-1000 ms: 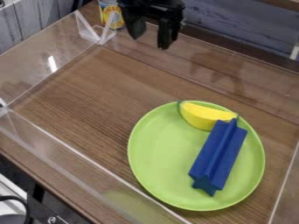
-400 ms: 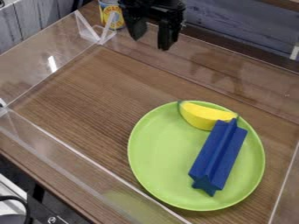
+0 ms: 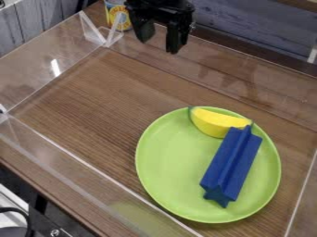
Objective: Put the banana in the green plate
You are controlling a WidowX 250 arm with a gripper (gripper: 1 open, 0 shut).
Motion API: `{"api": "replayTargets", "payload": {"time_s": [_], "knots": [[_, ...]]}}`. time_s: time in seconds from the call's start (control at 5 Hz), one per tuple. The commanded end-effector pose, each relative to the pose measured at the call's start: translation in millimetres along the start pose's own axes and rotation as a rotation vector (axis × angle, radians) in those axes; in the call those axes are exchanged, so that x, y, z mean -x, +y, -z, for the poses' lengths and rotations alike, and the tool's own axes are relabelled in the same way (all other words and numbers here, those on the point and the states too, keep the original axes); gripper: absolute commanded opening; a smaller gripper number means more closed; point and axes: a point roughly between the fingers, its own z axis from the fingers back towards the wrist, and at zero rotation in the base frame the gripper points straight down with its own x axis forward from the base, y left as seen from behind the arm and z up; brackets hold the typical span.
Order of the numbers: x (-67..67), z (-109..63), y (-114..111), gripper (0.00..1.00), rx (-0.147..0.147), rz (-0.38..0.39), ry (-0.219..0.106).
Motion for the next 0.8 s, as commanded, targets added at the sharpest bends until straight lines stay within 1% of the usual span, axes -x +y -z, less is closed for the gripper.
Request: {"api": "replayTargets", "payload": {"time_s": [0.0,0.6], "knots": [[-11.8,-13.2,5.2,1.0,-0.012,-0.011,-0.056],[-6.1,-20.0,2.1,1.0,-0.017,-0.013,-0.051]]}}
